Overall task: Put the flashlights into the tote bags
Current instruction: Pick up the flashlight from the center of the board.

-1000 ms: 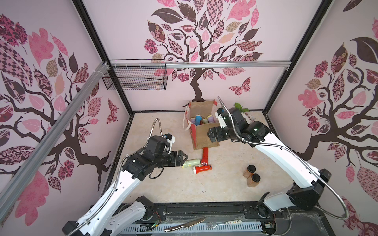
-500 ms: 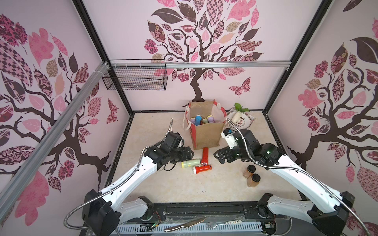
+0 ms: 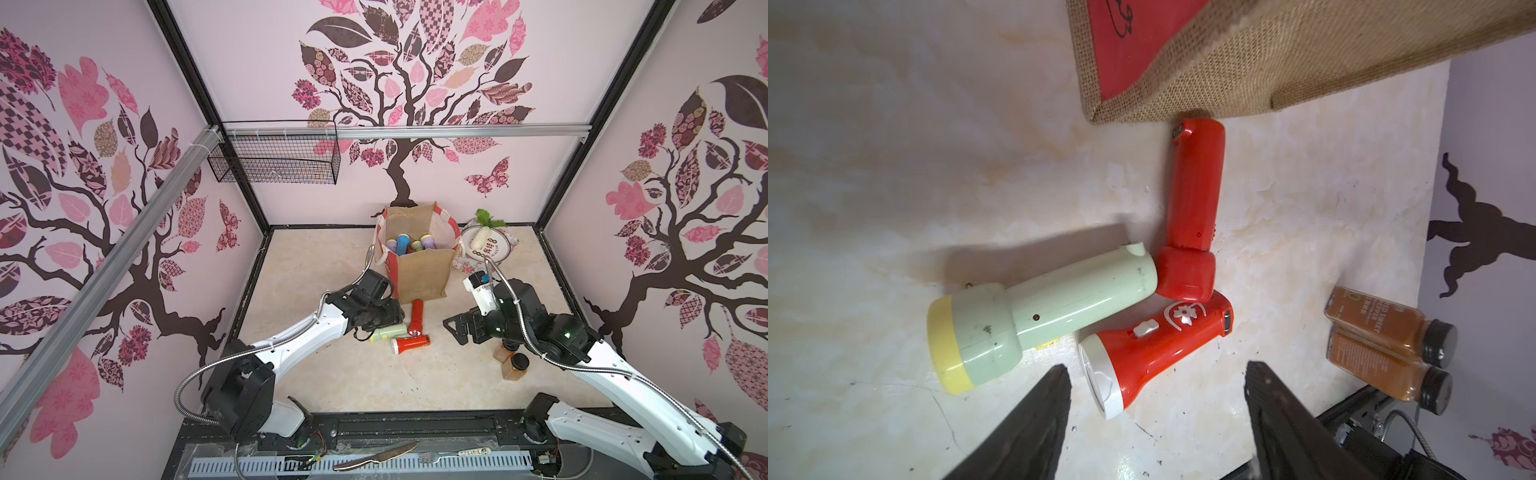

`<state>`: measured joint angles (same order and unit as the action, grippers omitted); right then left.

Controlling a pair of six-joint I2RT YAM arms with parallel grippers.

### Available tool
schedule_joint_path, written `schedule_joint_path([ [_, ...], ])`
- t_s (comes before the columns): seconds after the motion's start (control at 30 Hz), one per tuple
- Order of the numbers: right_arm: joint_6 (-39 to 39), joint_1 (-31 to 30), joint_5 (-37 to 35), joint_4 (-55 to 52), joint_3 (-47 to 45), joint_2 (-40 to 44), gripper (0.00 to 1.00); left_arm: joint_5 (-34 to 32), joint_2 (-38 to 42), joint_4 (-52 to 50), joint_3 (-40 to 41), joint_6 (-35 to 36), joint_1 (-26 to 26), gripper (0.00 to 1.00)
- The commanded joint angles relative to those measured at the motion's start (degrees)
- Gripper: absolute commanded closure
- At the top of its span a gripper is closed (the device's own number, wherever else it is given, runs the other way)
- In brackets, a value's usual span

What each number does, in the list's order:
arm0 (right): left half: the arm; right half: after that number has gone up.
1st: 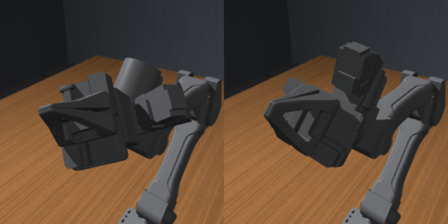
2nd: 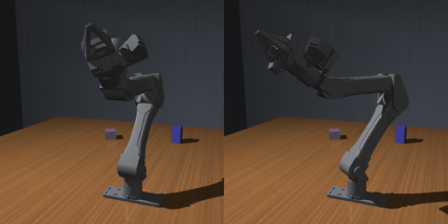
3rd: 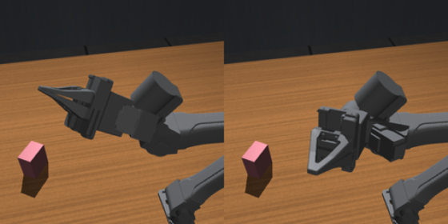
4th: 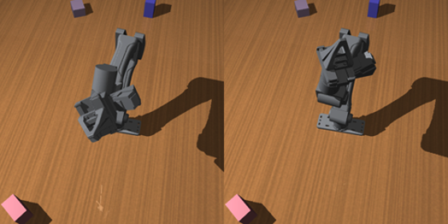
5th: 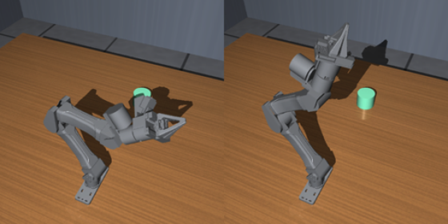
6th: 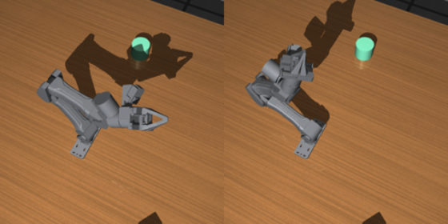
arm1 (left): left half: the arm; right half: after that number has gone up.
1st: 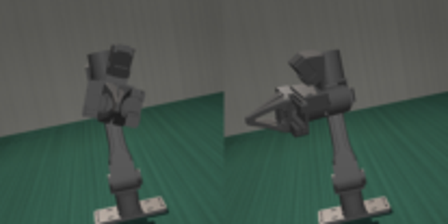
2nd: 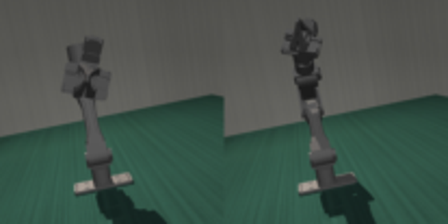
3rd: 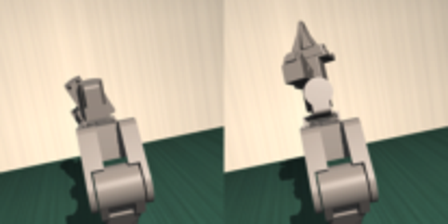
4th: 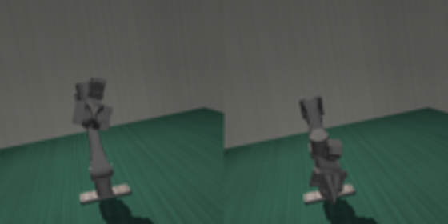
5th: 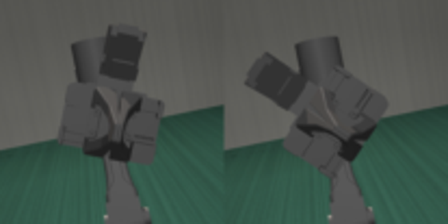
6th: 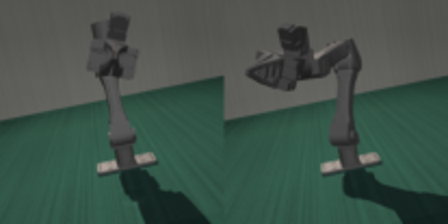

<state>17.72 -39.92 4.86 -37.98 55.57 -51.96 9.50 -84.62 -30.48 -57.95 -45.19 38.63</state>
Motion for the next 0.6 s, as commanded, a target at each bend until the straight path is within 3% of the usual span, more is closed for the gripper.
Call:
schedule_joint_path([
  [0.0, 0.21, 1.18, -1.44, 0.86, -0.84, 1.67, 0.0, -0.97, -1.92, 4.32, -2.34, -1.16, 0.72, 0.33],
  [0.2, 0.04, 2.11, -2.07, 0.03, -2.12, 4.14, 0.0, -3.64, -5.51, 10.25, -1.61, -0.81, 1.7, 0.36],
  [0.57, 0.07, 2.66, -2.57, -0.63, -3.66, 5.93, 0.0, -9.3, -13.79, 8.8, -8.47, 0.56, 4.93, 0.41],
])
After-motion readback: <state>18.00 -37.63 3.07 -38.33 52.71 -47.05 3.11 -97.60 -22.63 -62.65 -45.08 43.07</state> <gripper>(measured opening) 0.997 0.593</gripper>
